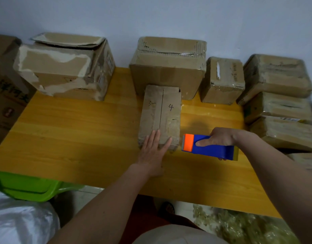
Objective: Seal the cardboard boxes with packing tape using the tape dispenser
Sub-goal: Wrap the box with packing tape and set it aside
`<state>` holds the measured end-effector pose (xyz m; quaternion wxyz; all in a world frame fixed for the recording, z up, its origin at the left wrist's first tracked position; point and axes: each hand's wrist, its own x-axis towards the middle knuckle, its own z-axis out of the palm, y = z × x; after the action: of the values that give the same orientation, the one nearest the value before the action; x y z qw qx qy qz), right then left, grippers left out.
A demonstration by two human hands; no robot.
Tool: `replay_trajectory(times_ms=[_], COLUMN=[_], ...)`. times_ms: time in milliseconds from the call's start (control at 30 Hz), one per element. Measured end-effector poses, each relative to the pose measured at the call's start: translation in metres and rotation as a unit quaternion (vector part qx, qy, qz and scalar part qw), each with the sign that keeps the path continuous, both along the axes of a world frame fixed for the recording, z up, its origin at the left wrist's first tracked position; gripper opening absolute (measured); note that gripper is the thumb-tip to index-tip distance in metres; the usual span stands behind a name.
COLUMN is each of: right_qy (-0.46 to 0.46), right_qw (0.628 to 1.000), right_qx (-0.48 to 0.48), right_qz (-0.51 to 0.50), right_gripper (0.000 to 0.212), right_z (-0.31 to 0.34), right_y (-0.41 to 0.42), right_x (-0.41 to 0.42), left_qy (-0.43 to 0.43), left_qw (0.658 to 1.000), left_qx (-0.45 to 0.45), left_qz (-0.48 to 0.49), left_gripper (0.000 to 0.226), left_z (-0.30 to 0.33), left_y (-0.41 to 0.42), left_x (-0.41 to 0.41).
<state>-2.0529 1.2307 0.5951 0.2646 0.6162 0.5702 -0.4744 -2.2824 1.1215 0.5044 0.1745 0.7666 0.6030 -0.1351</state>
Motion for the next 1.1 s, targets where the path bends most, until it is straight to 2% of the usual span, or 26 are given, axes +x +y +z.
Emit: replay_trajectory(times_ms=[233, 500, 700, 800, 933, 1100], right_qy=[0.005, -0.036, -0.040, -0.085, -0.190, -0.299], right_qw=[1.000, 0.998, 0.999, 0.995, 0.965, 0.886], right_qx=[0.004, -0.002, -0.010, 0.022, 0.131, 0.278], right_qz=[0.013, 0.049, 0.028, 0.049, 0.121, 0.219], right_gripper=[0.060, 0.069, 0.049, 0.040, 0.030, 0.025], right_z=[0.005, 0.015, 0.013, 0.007, -0.006, -0.016], right_y=[-0.001, 0.006, 0.004, -0.003, -0.010, -0.014], right_x=[0.007, 0.032, 0.026, 0.014, -0.019, -0.018], left_qy=[0.000, -0.011, -0.018, -0.013, -0.017, -0.043], left_qw=[1.000, 1.000, 0.999, 0.998, 0.995, 0.990], left_qx=[-0.009, -0.004, -0.001, 0.015, 0.022, 0.000], left_qz=[0.009, 0.009, 0.037, 0.052, 0.091, 0.137], left_gripper=[0.115, 0.112, 0.114, 0.112, 0.105, 0.103], left_z=[0.003, 0.003, 0.007, 0.009, 0.011, 0.013], left_y=[0.002, 0.001, 0.002, 0.000, -0.006, -0.016], left_x=[0.000, -0.005, 0.000, 0.002, 0.019, 0.028])
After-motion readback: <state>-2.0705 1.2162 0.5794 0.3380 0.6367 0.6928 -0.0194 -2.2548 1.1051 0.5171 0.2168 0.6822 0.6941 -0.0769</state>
